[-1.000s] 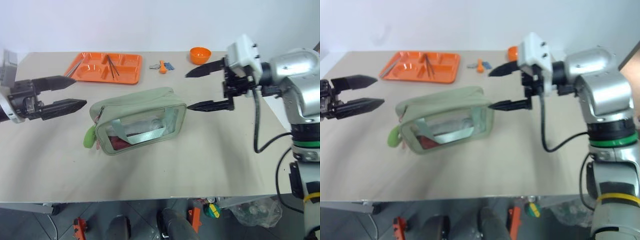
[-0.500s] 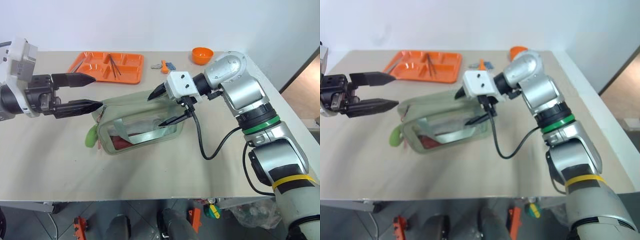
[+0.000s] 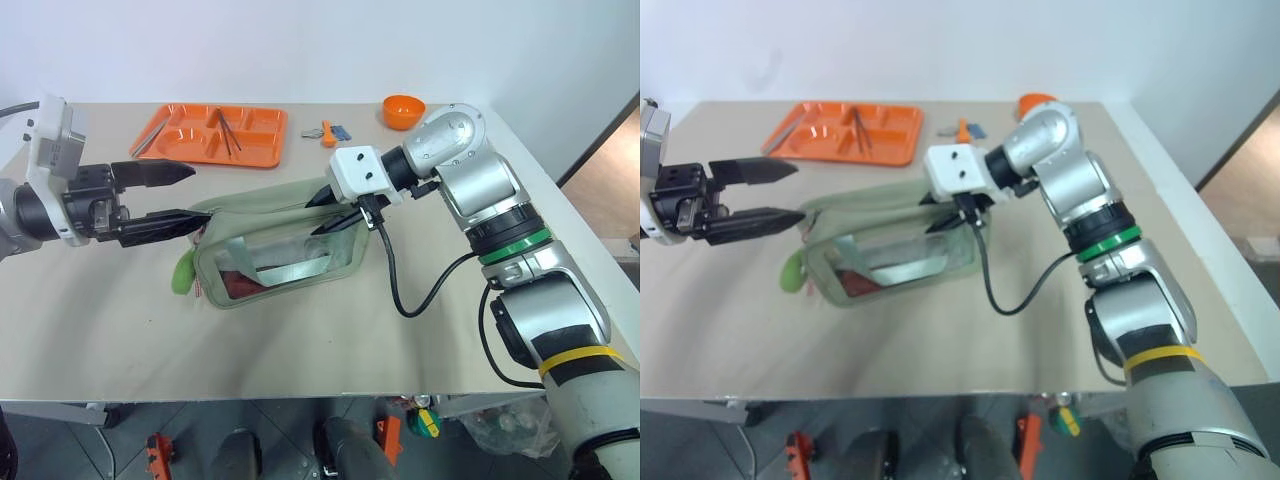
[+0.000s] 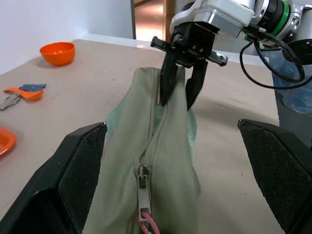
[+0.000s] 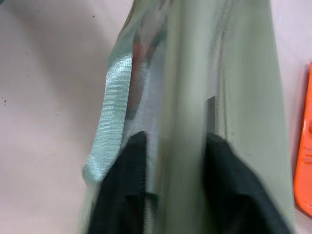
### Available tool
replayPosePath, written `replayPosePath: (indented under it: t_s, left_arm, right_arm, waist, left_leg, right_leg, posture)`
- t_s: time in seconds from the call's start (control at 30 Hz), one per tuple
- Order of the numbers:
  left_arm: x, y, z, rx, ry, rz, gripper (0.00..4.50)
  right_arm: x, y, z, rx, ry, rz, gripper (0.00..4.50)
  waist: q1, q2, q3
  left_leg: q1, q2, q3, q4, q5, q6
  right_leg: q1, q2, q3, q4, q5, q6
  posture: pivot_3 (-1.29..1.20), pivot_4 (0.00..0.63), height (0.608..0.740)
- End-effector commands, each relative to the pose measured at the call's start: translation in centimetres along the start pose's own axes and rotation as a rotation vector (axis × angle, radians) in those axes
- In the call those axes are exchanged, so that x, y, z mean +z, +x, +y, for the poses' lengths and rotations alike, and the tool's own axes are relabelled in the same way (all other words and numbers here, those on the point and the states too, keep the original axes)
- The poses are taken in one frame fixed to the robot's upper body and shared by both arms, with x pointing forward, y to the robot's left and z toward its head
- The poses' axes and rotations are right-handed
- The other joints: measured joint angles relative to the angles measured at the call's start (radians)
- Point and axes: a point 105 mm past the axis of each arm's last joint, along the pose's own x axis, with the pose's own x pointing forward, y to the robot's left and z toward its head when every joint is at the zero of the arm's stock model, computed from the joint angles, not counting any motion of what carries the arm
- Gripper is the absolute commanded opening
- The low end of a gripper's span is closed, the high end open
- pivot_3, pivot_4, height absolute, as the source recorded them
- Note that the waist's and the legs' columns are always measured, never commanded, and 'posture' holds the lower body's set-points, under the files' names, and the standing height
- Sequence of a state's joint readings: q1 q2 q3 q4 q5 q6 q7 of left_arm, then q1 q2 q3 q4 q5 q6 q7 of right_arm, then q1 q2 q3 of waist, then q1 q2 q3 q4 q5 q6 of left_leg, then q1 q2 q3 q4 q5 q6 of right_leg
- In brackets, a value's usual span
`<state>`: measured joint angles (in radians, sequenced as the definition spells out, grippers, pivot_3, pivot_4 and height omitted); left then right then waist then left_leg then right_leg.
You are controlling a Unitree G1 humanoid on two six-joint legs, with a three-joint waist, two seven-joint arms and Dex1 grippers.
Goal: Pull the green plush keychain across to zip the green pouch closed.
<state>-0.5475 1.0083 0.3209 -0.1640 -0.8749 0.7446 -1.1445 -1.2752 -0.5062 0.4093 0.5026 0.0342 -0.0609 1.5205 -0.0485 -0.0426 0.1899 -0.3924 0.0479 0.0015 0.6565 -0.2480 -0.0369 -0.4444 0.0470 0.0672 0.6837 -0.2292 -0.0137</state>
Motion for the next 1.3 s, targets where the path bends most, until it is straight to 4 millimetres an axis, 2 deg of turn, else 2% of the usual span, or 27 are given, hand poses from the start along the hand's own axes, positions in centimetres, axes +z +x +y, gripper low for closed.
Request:
replayPosePath:
  t_s: [0.03,0.23,0.4,0.5,0.77,0.87,1.0,1.1,1.3]
  left_arm:
    - [0.9,-0.3,0.2,0.013,0.038,-0.026,4.50]
    - [1.0,-0.1,0.3,0.008,0.043,-0.028,4.50]
    - [1.2,-0.2,0.3,0.014,0.046,-0.033,4.50]
    - [1.0,-0.4,0.2,0.021,0.040,-0.034,4.50]
    - [0.6,-0.2,-0.1,0.022,0.022,-0.040,4.50]
    - [0.7,-0.2,-0.1,0.021,0.023,-0.045,4.50]
    - [0.6,-0.1,-0.1,0.018,0.020,-0.042,4.50]
    - [0.7,-0.1,-0.1,0.019,0.022,-0.042,4.50]
    - [1.0,-0.2,-0.1,0.023,0.029,-0.041,4.50]
  right_arm:
    - [1.0,-1.8,-1.0,-0.043,-0.041,-0.003,0.05]
    - [0.8,-1.8,-0.7,-0.040,-0.029,-0.002,0.05]
    - [0.3,-1.5,-1.4,-0.139,0.102,0.018,0.05]
    - [0.4,-1.7,-0.2,-0.120,0.170,0.052,0.05]
    - [3.0,-1.4,2.3,-0.116,0.313,0.087,0.05]
    - [3.0,-1.8,2.0,-0.162,0.331,0.114,0.05]
    - [2.8,-2.8,0.4,-0.257,0.377,0.121,0.05]
    - [3.3,-2.6,0.6,-0.258,0.382,0.109,0.05]
    - [4.9,-1.0,2.1,-0.204,0.421,0.053,0.05]
  waist:
    - [0.000,0.000,0.000]
    - [0.000,0.000,0.000]
    - [0.000,0.000,0.000]
    - [0.001,0.000,0.000]
    - [0.001,0.000,0.000]
    - [0.001,0.000,0.000]
    - [0.001,0.000,0.000]
    - [0.001,0.000,0.000]
    - [0.000,0.000,0.000]
  left_leg:
    - [0.000,0.000,0.000,0.000,0.000,0.000]
    - [0.000,0.000,0.000,0.000,0.000,0.000]
    - [0.000,0.000,0.000,0.000,0.000,0.000]
    - [0.000,0.000,-0.001,0.000,0.000,0.000]
    - [-0.001,0.000,-0.002,0.000,0.000,0.000]
    - [-0.001,0.000,-0.003,0.000,0.000,0.000]
    - [-0.001,-0.001,-0.002,0.001,0.000,0.000]
    - [-0.001,-0.001,-0.003,0.001,0.000,0.000]
    - [-0.002,0.000,-0.003,0.000,0.000,0.000]
  right_leg:
    - [0.000,0.000,0.000,0.000,0.000,0.000]
    - [0.000,0.000,0.000,0.000,0.000,0.000]
    - [0.000,0.000,0.000,0.000,0.000,0.000]
    - [0.000,0.000,0.000,0.000,0.000,0.000]
    - [0.000,0.000,-0.002,0.000,-0.001,0.000]
    - [0.000,0.000,-0.003,0.000,-0.001,0.000]
    - [0.000,0.000,-0.003,0.000,0.000,0.000]
    - [0.000,0.001,-0.003,0.000,-0.001,0.000]
    - [0.000,0.000,-0.003,0.000,-0.002,0.000]
  posture:
    - [0.00,0.150,0.740]
    - [0.00,0.150,0.740]
    - [0.00,0.150,0.740]
    - [0.00,0.150,0.740]
    - [0.00,0.150,0.740]
    - [0.00,0.150,0.740]
    - [0.00,0.150,0.740]
    - [0.00,0.150,0.740]
    - [0.00,0.150,0.740]
